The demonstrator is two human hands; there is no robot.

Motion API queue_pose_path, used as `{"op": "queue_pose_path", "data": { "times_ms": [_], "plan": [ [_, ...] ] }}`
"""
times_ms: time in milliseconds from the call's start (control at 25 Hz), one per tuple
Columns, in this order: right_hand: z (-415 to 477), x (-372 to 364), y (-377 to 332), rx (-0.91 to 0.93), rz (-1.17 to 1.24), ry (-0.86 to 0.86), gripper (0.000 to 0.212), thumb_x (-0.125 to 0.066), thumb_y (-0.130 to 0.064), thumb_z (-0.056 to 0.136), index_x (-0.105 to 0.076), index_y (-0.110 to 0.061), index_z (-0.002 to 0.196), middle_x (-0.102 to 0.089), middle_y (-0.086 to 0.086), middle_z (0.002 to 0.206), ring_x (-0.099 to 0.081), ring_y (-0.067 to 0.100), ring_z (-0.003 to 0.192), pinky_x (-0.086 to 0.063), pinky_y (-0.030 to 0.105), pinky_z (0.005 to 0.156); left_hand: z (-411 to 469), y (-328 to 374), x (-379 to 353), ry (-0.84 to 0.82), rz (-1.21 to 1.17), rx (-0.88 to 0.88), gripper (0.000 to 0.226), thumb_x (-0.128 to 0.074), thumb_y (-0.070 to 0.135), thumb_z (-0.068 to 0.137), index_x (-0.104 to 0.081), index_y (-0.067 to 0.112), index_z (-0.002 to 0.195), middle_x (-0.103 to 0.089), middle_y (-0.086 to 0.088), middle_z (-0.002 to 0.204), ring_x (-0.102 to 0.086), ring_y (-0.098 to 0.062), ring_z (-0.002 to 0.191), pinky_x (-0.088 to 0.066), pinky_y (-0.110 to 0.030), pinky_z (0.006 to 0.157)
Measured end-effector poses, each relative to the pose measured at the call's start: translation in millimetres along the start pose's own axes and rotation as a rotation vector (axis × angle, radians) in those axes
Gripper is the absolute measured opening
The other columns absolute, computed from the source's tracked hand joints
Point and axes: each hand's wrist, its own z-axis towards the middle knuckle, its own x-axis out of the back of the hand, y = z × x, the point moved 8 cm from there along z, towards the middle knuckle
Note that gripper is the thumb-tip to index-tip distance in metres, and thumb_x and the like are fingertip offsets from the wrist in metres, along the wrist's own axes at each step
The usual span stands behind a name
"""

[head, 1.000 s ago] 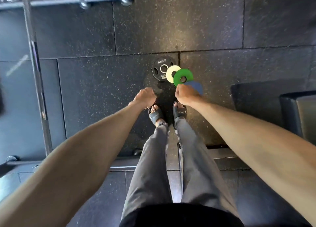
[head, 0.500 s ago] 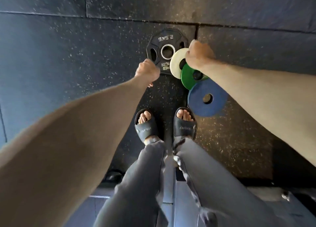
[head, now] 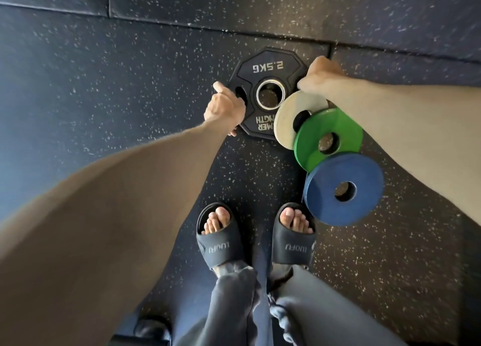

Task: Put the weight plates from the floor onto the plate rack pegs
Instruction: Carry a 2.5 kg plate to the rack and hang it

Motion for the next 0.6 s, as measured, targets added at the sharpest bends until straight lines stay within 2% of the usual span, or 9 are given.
{"op": "queue_pose_path", "data": {
  "times_ms": [120, 240, 400, 520, 600],
  "plan": [
    [-5.6, 2.2, -11.3, 0.002, -0.090, 0.050, 0.044, -0.062, -0.005, 0.090, -0.054, 0.003, 0.133, -0.059, 0.019, 0.135, -0.056, 0.037, 0.125, -0.048, 0.039, 0.098, -3.1, 9.5, 1.1, 0.076, 0.045, -0.062, 0.047, -0.039, 0.011, 0.098, -0.025, 0.003, 0.142, -0.063, -0.014, 0.113, -0.070, -0.033, 0.087, -0.062, -0.041, 0.072],
    [-26.4, 6.9, -10.1, -0.026, -0.006, 0.133, 0.046, -0.061, -0.003, 0.092, -0.043, 0.002, 0.135, -0.058, 0.017, 0.134, -0.055, 0.036, 0.126, -0.046, 0.042, 0.097, -22.9, 8.8, 10.5, 0.121, 0.038, -0.077, 0.059, -0.041, 0.009, 0.099, -0.013, -0.002, 0.150, -0.062, -0.015, 0.120, -0.064, -0.033, 0.106, -0.057, -0.039, 0.084],
    [-74.4, 37.3, -18.3, 0.005, 0.170, 0.233, 0.034, -0.047, -0.005, 0.100, -0.039, -0.005, 0.133, -0.059, 0.017, 0.130, -0.057, 0.036, 0.119, -0.044, 0.043, 0.090, -67.0, 12.1, 56.1, 0.219, -0.037, -0.102, 0.063, -0.038, 0.009, 0.100, -0.004, -0.005, 0.151, -0.063, -0.015, 0.115, -0.061, -0.031, 0.107, -0.052, -0.037, 0.088],
    [-124.2, 79.7, -39.0, 0.051, 0.319, 0.257, 0.021, -0.032, -0.011, 0.105, -0.042, -0.017, 0.122, -0.060, 0.012, 0.130, -0.057, 0.032, 0.115, -0.039, 0.040, 0.086, -106.9, 8.4, 107.7, 0.293, -0.119, -0.072, 0.058, -0.037, 0.007, 0.099, -0.009, -0.003, 0.149, -0.061, -0.018, 0.113, -0.061, -0.032, 0.104, -0.053, -0.038, 0.089],
    [-162.8, 116.0, -57.2, 0.136, 0.357, 0.295, 0.017, -0.037, -0.009, 0.103, -0.043, -0.016, 0.117, -0.062, 0.009, 0.118, -0.057, 0.030, 0.102, -0.036, 0.038, 0.080, -136.1, 0.1, 141.4, 0.308, -0.213, -0.024, 0.056, -0.041, 0.007, 0.097, -0.016, 0.001, 0.147, -0.061, -0.021, 0.113, -0.063, -0.036, 0.100, -0.056, -0.045, 0.085]
  ]
}}
